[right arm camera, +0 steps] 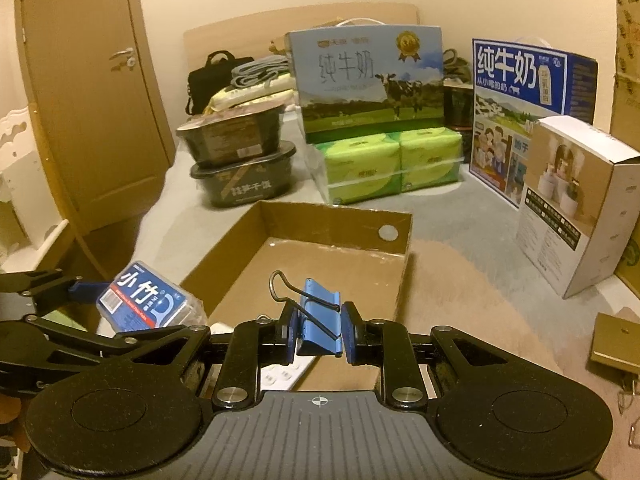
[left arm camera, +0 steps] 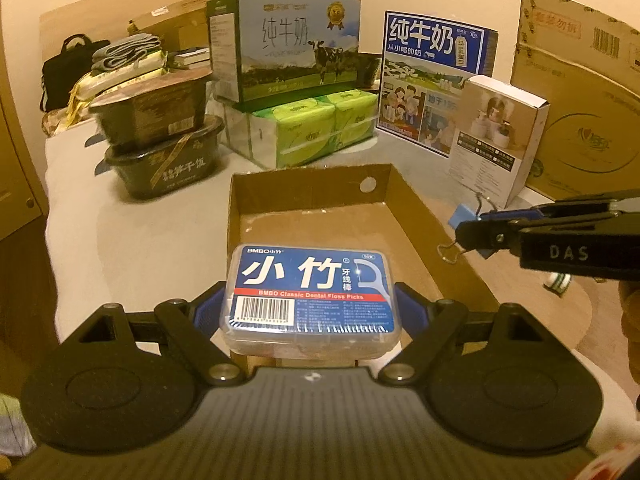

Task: Organize rigid objects
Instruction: 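Lower the floss box into the tray and open the left tool while the right tool releases the clip there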

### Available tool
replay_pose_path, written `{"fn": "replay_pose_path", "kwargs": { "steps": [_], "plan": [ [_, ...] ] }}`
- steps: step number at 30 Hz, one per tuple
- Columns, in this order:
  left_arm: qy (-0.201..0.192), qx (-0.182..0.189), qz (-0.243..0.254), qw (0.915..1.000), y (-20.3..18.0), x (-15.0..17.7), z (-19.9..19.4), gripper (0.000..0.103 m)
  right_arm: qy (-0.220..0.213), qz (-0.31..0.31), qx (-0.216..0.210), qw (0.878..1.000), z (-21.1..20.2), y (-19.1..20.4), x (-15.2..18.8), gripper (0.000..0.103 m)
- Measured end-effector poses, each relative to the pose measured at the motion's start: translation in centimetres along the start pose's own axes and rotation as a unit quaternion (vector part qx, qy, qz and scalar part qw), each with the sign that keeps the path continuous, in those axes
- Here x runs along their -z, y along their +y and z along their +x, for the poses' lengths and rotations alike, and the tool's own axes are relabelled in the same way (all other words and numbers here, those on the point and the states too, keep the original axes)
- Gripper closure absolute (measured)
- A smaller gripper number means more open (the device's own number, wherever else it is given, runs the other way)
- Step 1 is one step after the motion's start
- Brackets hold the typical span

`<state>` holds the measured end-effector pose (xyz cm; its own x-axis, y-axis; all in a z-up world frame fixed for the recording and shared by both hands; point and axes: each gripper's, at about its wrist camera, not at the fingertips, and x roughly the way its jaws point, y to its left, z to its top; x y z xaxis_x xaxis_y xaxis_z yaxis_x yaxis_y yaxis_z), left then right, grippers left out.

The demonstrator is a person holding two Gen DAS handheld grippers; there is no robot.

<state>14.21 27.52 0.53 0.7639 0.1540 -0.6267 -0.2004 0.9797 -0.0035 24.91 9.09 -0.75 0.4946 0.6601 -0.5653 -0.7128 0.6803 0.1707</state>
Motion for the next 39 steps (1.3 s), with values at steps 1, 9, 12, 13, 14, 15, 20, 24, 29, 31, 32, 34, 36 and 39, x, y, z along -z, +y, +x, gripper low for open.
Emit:
{"fn": "replay_pose_path", "kwargs": {
  "steps": [1, 9, 12, 13, 14, 15, 20, 24, 29, 31, 32, 34, 36, 39],
  "plan": [
    [0.000, 0.001, 0.003, 1.0000, 0.0, -0.4, 0.6, 0.018, 0.001, 0.000, 0.000, 1.000, 0.4, -0.2, -0.1, 0.080],
    [0.006, 0.002, 0.016, 0.9999, 0.8, -2.4, 4.8, 0.018, 0.004, 0.003, 0.005, 1.000, 3.6, -1.6, -1.3, 0.080],
    [0.008, 0.003, 0.019, 0.9998, 0.9, -2.8, 6.0, 0.018, 0.007, 0.006, 0.008, 1.000, 4.8, -2.3, -1.6, 0.080],
    [0.008, 0.003, 0.020, 0.9998, 1.0, -3.0, 6.4, 0.018, 0.007, 0.008, 0.010, 1.000, 5.1, -2.6, -1.7, 0.080],
    [0.007, 0.003, 0.021, 0.9998, 1.0, -3.1, 6.8, 0.018, 0.008, 0.010, 0.011, 1.000, 5.4, -2.9, -1.9, 0.080],
    [0.006, 0.003, 0.023, 0.9997, 1.0, -3.3, 7.1, 0.018, 0.008, 0.011, 0.012, 1.000, 5.7, -3.1, -2.0, 0.080],
    [-0.001, 0.008, 0.029, 0.9995, 1.2, -4.2, 8.7, 0.018, 0.008, 0.014, 0.014, 1.000, 7.0, -3.9, -2.5, 0.080],
    [-0.009, 0.002, 0.037, 0.9993, 1.4, -4.8, 9.2, 0.011, 0.008, 0.020, 0.012, 1.000, 8.0, -4.3, -3.0, 0.080],
    [-0.020, 0.001, 0.022, 0.9996, 2.1, -5.1, 8.5, 0.011, 0.011, 0.023, 0.012, 1.000, 8.6, -4.5, -2.9, 0.080],
    [-0.019, 0.002, 0.017, 0.9997, 2.3, -5.0, 8.4, 0.011, 0.013, 0.026, 0.012, 0.999, 8.8, -4.6, -2.8, 0.080],
    [-0.018, 0.002, 0.016, 0.9997, 2.4, -5.0, 8.4, 0.011, 0.014, 0.026, 0.012, 0.999, 8.8, -4.6, -2.7, 0.080],
    [-0.016, 0.001, 0.018, 0.9997, 2.4, -4.8, 8.3, 0.011, 0.015, 0.027, 0.012, 0.999, 8.9, -4.7, -2.7, 0.080],
    [-0.014, 0.001, 0.018, 0.9997, 2.4, -4.6, 8.3, 0.011, 0.015, 0.028, 0.012, 0.999, 9.1, -4.7, -2.7, 0.080],
    [-0.011, 0.002, 0.018, 0.9998, 2.4, -4.4, 8.4, 0.011, 0.015, 0.028, 0.010, 0.999, 9.2, -4.6, -2.8, 0.080]
  ]
}}
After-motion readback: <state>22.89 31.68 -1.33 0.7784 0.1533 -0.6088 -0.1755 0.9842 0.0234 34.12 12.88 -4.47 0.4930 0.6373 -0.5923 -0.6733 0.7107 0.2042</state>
